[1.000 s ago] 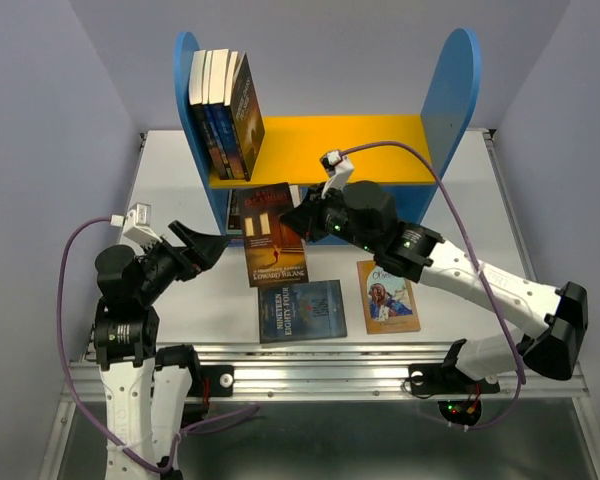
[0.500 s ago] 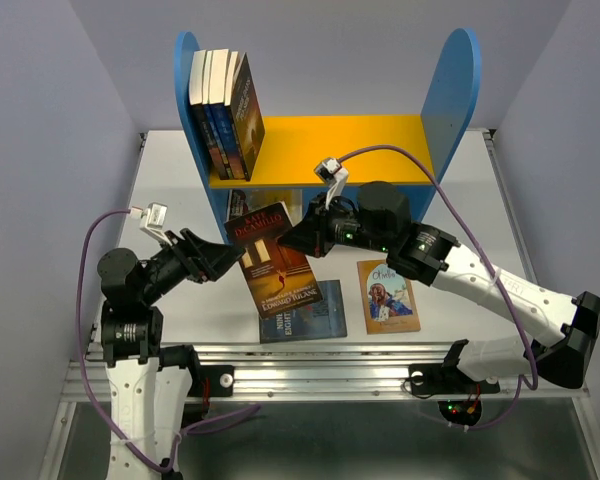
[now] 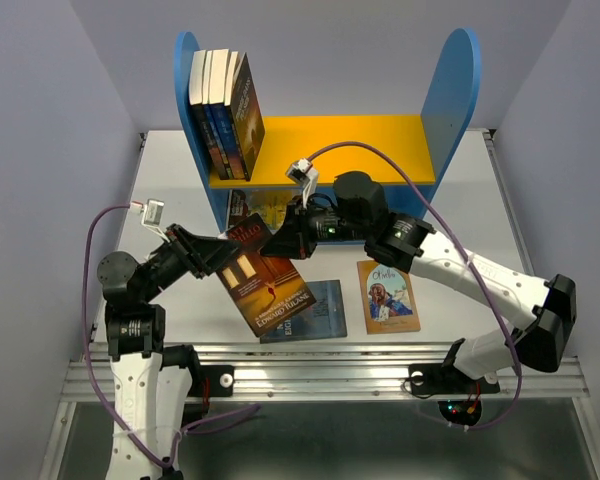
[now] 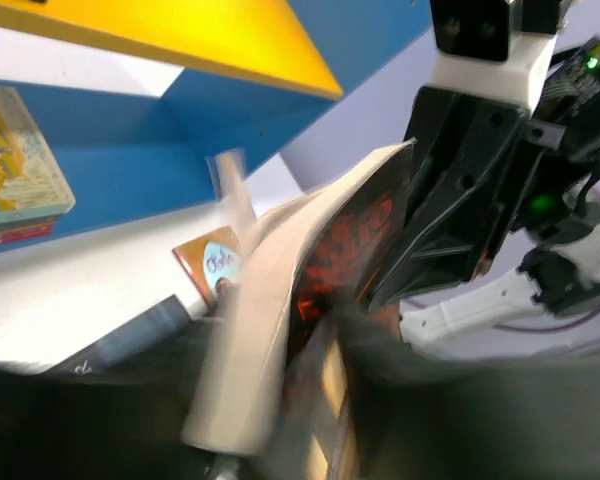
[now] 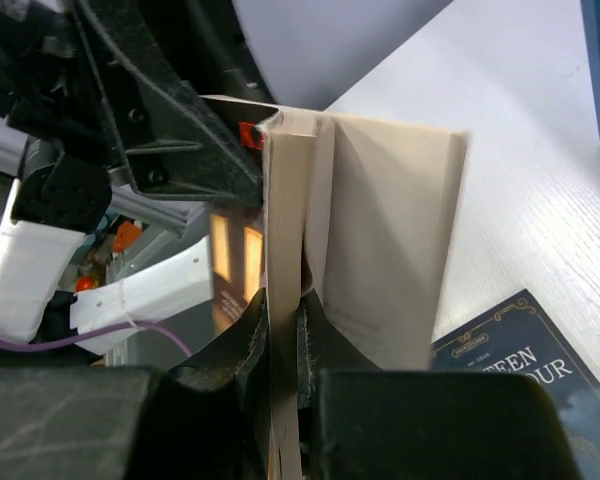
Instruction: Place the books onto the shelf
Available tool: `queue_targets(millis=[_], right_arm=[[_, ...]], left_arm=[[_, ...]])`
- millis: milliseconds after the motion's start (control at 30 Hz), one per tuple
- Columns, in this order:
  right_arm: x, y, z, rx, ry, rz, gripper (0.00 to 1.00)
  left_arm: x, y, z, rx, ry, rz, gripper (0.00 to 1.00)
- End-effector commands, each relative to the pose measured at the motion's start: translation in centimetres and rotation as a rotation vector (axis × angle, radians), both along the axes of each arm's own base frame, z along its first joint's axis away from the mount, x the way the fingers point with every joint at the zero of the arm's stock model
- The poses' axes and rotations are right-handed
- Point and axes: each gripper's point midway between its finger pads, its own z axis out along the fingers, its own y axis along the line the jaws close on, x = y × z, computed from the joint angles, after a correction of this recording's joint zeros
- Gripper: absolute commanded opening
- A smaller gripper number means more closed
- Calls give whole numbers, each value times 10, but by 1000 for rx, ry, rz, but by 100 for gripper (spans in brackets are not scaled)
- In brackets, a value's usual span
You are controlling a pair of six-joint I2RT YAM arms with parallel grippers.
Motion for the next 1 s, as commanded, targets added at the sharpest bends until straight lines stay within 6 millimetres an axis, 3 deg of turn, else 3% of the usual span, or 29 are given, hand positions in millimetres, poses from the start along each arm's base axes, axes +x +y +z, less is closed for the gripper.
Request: queue_targets(millis=[0, 67, 133, 167, 200, 267, 300, 367, 433, 500, 567, 700, 733, 867, 967], right_arm=[[12, 4, 45, 123, -42, 17, 1], [22, 4, 39, 113, -20, -3, 1], [28, 1, 35, 105, -16, -27, 3], [33, -1, 35, 103, -22, -56, 13], [33, -3, 35, 101, -45, -63, 54], [31, -5, 28, 89, -44, -59, 88], [30, -9, 30, 93, -30, -75, 97], [30, -14, 24, 83, -25, -98, 100], [29, -25, 16, 69, -13, -142, 100], [36, -36, 3, 47, 1, -226, 100], [35, -52, 10, 66, -5, -292, 100], [41, -81, -8, 63, 71, -459, 100], [37, -82, -24, 54, 127, -468, 100], [21, -68, -30, 195, 262, -383, 100], [20, -54, -29, 281, 319, -351, 100]], left_arm=[[-10, -5, 20, -12, -100, -41, 18], [-9, -4, 21, -19, -101, -25, 0], [-8, -3, 22, -26, -103, -9, 0], [-9, -2, 23, -30, -108, 1, 0], [-5, 1, 23, -46, -95, 31, 0], [0, 6, 23, -61, -86, 84, 0], [3, 9, 23, -68, -76, 115, 0], [12, 18, 26, -94, -56, 197, 0], [9, 18, 27, -94, -38, 199, 0], [23, 39, 38, -138, -37, 361, 0], [27, 51, 42, -166, -29, 448, 0], [24, 77, 55, -232, -31, 616, 0], [24, 81, 55, -247, -10, 644, 0], [19, 92, 60, -328, -33, 703, 0], [19, 94, 59, -358, -26, 711, 0]])
